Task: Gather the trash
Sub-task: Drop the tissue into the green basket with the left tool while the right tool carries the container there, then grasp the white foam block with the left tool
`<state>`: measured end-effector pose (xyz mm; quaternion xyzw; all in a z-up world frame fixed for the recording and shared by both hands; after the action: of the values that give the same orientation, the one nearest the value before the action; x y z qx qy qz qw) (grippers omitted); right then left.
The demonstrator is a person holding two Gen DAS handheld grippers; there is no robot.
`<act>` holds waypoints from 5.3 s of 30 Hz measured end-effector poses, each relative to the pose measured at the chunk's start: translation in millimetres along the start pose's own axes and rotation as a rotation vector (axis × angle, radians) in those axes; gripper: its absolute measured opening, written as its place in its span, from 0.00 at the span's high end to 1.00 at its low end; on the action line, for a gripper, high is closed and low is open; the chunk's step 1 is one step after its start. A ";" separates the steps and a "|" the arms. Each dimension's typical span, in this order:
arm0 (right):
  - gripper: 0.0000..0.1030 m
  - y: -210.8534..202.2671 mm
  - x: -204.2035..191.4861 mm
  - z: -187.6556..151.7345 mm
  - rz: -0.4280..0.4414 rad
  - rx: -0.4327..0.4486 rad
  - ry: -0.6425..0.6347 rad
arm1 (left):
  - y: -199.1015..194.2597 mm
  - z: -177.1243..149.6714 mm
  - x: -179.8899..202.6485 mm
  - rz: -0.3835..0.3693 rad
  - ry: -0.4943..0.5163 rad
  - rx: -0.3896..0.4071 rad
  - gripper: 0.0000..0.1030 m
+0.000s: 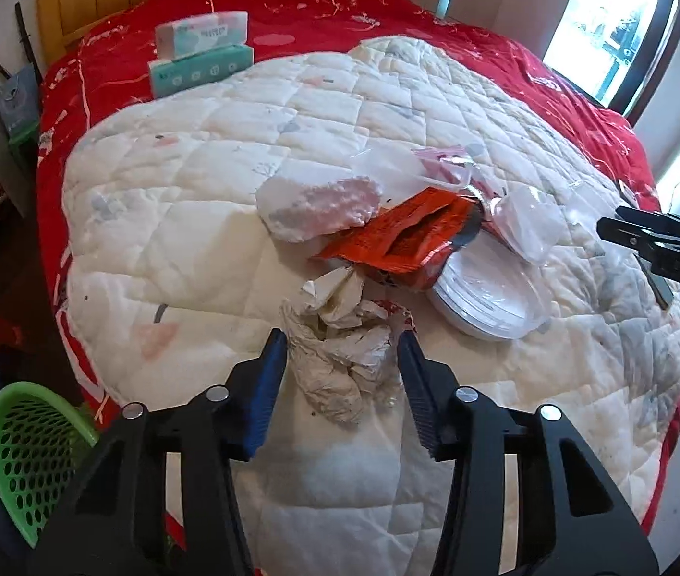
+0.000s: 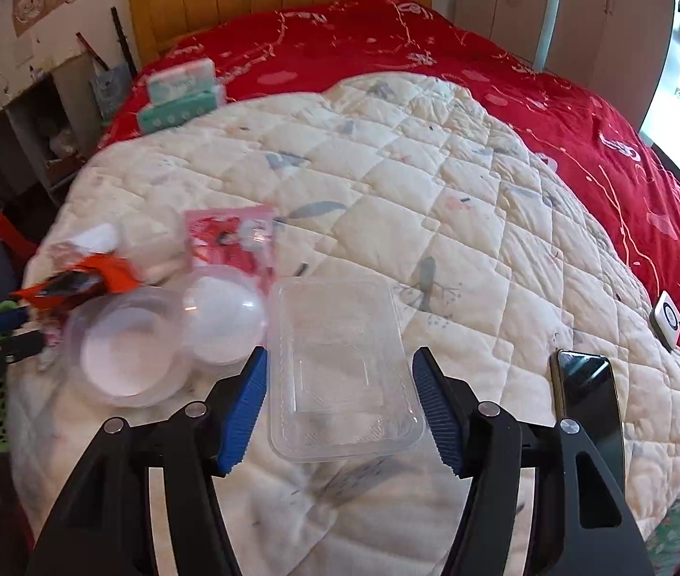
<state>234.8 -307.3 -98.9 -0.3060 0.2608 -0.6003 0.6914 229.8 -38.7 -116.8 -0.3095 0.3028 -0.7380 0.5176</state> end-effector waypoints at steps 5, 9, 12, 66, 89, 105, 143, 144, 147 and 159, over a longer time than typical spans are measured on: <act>0.42 -34.6 -30.4 -1.6 0.051 0.051 -0.004 | -26.4 -6.6 -5.4 -0.008 -0.018 0.027 0.66; 0.42 -58.2 -65.7 -5.4 0.086 0.080 -0.039 | -58.7 -15.4 -21.5 -0.002 -0.055 0.062 0.67; 0.42 -72.5 -99.6 -9.4 0.134 0.096 -0.061 | -84.4 -25.4 -36.2 0.000 -0.075 0.083 0.87; 0.42 -61.9 -250.4 -25.0 0.303 0.059 -0.185 | -35.7 -97.3 -164.1 0.142 -0.177 0.019 0.72; 0.42 -34.5 -421.0 -32.7 0.492 -0.030 -0.299 | -167.9 -165.3 -264.5 0.385 -0.377 0.058 0.31; 0.23 -27.3 -462.8 -37.2 0.546 -0.058 -0.268 | -208.3 -177.8 -277.5 0.455 -0.435 0.126 0.05; 0.15 -37.0 -134.3 -26.1 0.191 0.030 -0.008 | -61.9 18.9 -69.5 0.041 -0.054 0.090 0.06; 0.15 -37.1 -132.7 -26.0 0.193 0.032 -0.009 | -55.7 26.2 -63.8 0.015 -0.030 0.094 0.06; 0.15 -37.1 -126.4 -24.1 0.198 0.036 -0.018 | -34.6 46.3 -48.7 -0.039 0.037 0.085 0.08; 0.14 -22.6 -108.2 -17.0 0.209 0.018 -0.020 | 50.1 80.1 -29.4 -0.194 0.195 -0.018 0.08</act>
<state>191.8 -204.2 -94.5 -0.2769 0.2792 -0.5243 0.7554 328.3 -34.9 -109.4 -0.2688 0.3268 -0.8084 0.4092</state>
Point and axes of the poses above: each gripper's, at about its wrist camera, not at the fingertips, and y roughly the way its jaws point, x to its right, z to its top, the point moved 5 cm from there along y, roughly the way its jaws point, and after that the axes turned 6 degrees about x, right-handed, at the moved point
